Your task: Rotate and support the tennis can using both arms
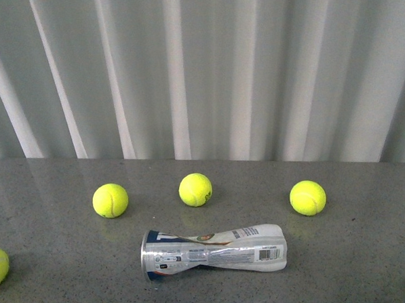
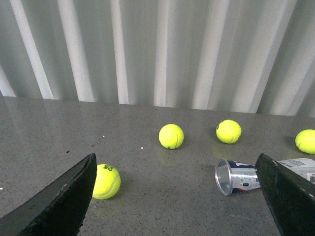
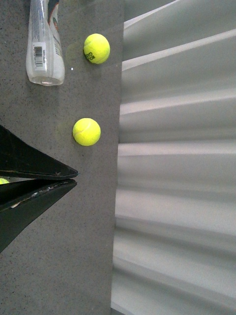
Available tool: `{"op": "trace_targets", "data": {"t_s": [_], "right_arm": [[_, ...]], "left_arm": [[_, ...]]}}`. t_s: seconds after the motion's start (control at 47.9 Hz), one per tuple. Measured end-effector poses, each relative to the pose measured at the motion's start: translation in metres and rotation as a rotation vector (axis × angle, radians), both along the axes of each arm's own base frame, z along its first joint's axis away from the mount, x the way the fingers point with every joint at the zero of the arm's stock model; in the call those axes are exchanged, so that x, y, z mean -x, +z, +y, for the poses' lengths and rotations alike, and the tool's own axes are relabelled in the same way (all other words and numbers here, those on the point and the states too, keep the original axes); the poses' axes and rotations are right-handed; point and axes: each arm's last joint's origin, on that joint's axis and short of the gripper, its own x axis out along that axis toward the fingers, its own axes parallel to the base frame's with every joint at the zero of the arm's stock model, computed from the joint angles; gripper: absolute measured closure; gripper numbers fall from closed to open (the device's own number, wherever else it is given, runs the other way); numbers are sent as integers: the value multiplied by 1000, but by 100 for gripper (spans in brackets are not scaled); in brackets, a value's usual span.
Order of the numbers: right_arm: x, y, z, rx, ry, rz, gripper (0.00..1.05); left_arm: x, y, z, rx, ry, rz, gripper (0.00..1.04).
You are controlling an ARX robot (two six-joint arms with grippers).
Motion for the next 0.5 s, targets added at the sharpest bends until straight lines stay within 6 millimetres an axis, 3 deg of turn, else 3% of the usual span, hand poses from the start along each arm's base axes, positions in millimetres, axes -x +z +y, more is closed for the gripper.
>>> {"op": "trace_targets", "data": {"t_s": [0.501], "right_arm": [[18, 4, 0, 0, 0, -12, 101]], "left_arm": [[0, 0, 0, 0, 0, 0, 7]]}}
